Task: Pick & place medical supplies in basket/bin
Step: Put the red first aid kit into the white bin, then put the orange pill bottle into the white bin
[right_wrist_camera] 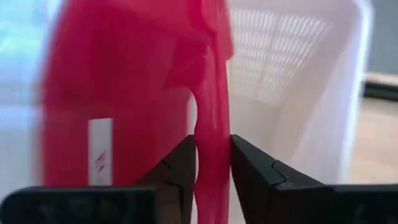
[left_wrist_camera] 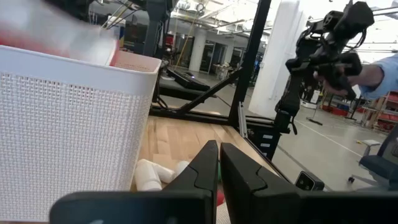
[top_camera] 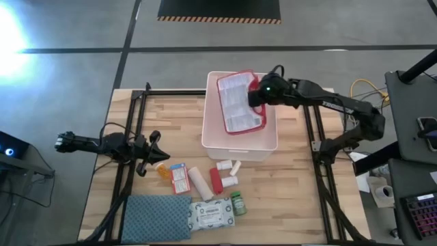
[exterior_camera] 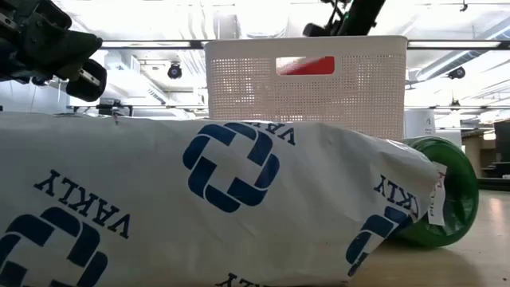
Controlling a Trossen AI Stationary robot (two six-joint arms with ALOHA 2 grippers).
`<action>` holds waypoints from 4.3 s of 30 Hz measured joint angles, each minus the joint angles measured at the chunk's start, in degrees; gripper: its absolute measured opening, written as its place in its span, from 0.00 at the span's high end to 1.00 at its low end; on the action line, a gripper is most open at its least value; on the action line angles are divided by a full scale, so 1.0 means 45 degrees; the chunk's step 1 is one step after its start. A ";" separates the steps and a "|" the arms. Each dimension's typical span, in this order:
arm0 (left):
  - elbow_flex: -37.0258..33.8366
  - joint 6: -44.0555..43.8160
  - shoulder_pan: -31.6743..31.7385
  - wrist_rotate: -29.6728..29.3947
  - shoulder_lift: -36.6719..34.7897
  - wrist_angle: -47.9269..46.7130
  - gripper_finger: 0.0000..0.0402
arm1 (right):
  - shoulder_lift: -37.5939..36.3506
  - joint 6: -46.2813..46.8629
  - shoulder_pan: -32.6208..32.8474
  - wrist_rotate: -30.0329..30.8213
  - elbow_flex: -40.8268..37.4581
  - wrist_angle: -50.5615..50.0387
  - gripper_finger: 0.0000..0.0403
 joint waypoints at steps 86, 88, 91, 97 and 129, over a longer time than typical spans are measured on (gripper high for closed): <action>1.1016 0.2686 -0.3766 -0.0454 1.5976 -1.4710 0.28 | 0.1505 0.2267 1.1262 -0.1752 -0.1818 -0.4259 0.43; 1.0369 0.2681 -0.3757 -0.0820 1.5787 -1.4224 0.24 | 0.1505 0.2273 1.1262 -0.1748 -0.1883 -0.4248 0.43; 0.9512 0.2677 -0.3756 -0.0988 1.5608 -1.3707 0.21 | 0.1500 0.2327 1.1262 -0.1749 -0.2002 -0.4245 0.43; 0.9436 0.2615 -0.3732 -0.2242 1.6221 -1.3189 0.21 | 0.1500 0.2448 1.1257 -0.1746 -0.2026 -0.4235 0.43; 0.7771 -0.4134 -0.3649 -0.0656 1.6432 -1.2769 0.33 | 0.1500 0.3073 1.1252 -0.1074 -0.2045 -0.4177 0.43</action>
